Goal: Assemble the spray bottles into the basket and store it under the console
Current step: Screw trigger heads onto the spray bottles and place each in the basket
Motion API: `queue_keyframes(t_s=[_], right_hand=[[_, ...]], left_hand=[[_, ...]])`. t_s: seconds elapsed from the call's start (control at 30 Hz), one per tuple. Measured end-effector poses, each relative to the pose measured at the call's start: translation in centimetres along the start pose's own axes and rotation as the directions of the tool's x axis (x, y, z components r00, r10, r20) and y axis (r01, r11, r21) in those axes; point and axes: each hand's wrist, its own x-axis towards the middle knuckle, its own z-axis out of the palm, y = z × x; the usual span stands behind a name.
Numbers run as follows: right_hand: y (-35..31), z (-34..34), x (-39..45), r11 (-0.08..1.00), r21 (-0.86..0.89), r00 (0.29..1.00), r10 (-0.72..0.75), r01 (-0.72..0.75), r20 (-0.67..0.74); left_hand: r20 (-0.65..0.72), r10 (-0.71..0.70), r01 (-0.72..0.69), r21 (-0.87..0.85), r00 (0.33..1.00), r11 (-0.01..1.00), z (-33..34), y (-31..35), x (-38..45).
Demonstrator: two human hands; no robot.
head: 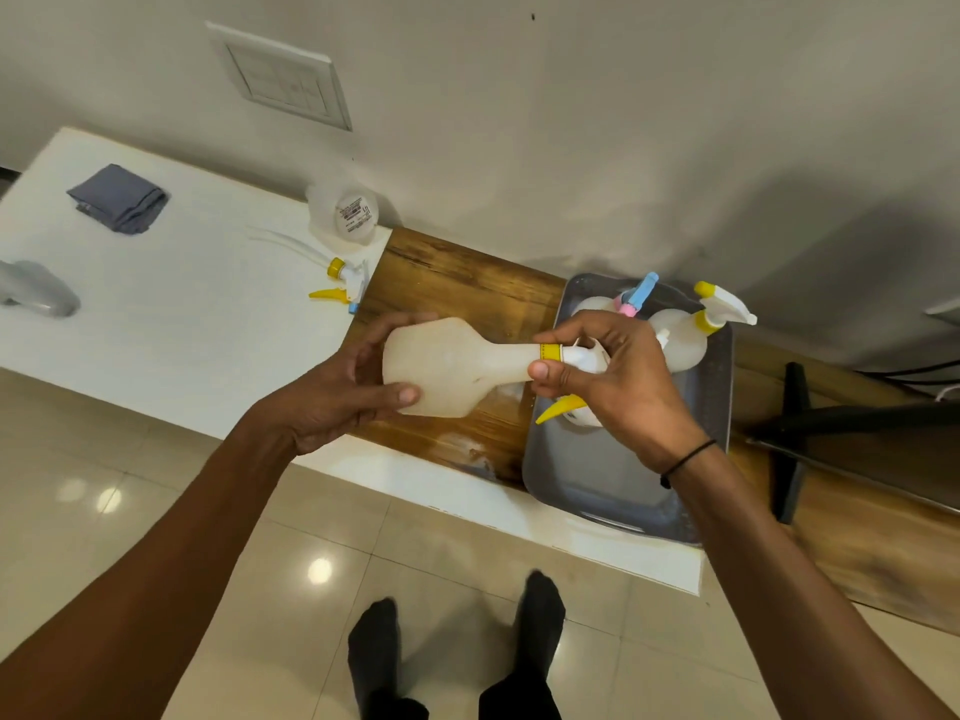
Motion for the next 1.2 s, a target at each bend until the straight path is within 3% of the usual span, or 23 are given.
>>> queue_keyframes(t_s=[0.03,0.1,0.17,0.23,0.27,0.33,0.47,0.53,0.67,0.8,0.9,0.97,1.07,1.2], right_hand=[[0.0,-0.1,-0.1,1.0,0.007,1.0,0.008,-0.008,-0.007],[-0.2,-0.4,-0.5,1.0,-0.007,1.0,0.004,-0.004,-0.014],[-0.5,-0.6,-0.7,0.999,-0.046,0.999,-0.023,0.022,-0.022],[-0.9,-0.8,-0.9,0.996,-0.081,0.998,-0.05,0.047,-0.035],[-1.1,-1.0,-1.0,0.995,-0.088,0.997,-0.053,0.049,-0.048],[-1.6,-1.7,-1.2,0.998,-0.059,0.997,-0.032,0.028,-0.076],[-2.5,-3.2,-1.8,1.0,-0.006,0.996,0.019,-0.019,-0.082],[-3.0,-3.9,-2.2,1.0,-0.008,0.995,0.03,-0.031,-0.095],[-4.2,-5.1,-3.6,0.996,-0.028,0.985,0.081,-0.086,-0.15],[-6.4,-6.8,-5.7,0.94,-0.285,0.958,0.11,-0.187,-0.267],[-9.0,-9.4,-7.9,0.804,-0.553,0.934,0.01,-0.219,-0.356],[-10.5,-11.0,-9.2,0.731,-0.639,0.903,-0.071,-0.241,-0.423],[-10.7,-13.5,-10.4,0.639,-0.667,0.844,-0.05,-0.383,-0.533],[-6.4,-14.6,-9.6,0.55,-0.613,0.797,0.178,-0.567,-0.578]], left_hand=[[-0.009,0.085,-0.085,0.04,0.996,0.996,-0.1,0.2,-0.1],[0.035,0.145,-0.142,-0.09,0.989,0.986,-0.1,0.4,0.0],[0.083,-0.004,0.029,-0.303,0.997,0.953,0.6,0.9,0.3],[0.067,-0.2,0.211,-0.29,0.978,0.934,1.4,1.8,0.3],[0.037,-0.215,0.217,-0.258,0.976,0.941,1.6,1.9,0.3],[0.01,-0.106,0.106,-0.184,0.994,0.977,1.7,2.0,0.3],[-0.014,0.154,-0.149,0.171,0.988,0.974,3.1,2.6,-0.5],[0.014,0.231,-0.229,0.203,0.973,0.952,4.1,2.9,-0.6],[0.073,0.237,-0.247,0.191,0.969,0.95,5.9,2.9,0.2],[0.072,0.194,-0.202,0.121,0.978,0.972,9.5,2.4,2.8],[0.03,0.212,-0.214,0.082,0.977,0.974,15.0,2.4,4.8],[-0.045,0.234,-0.233,0.026,0.971,0.972,19.1,1.4,5.5],[-0.149,0.141,-0.148,-0.036,0.979,0.988,25.7,-1.7,5.6],[-0.182,-0.155,0.097,-0.295,0.971,0.951,31.6,-5.8,5.4]])
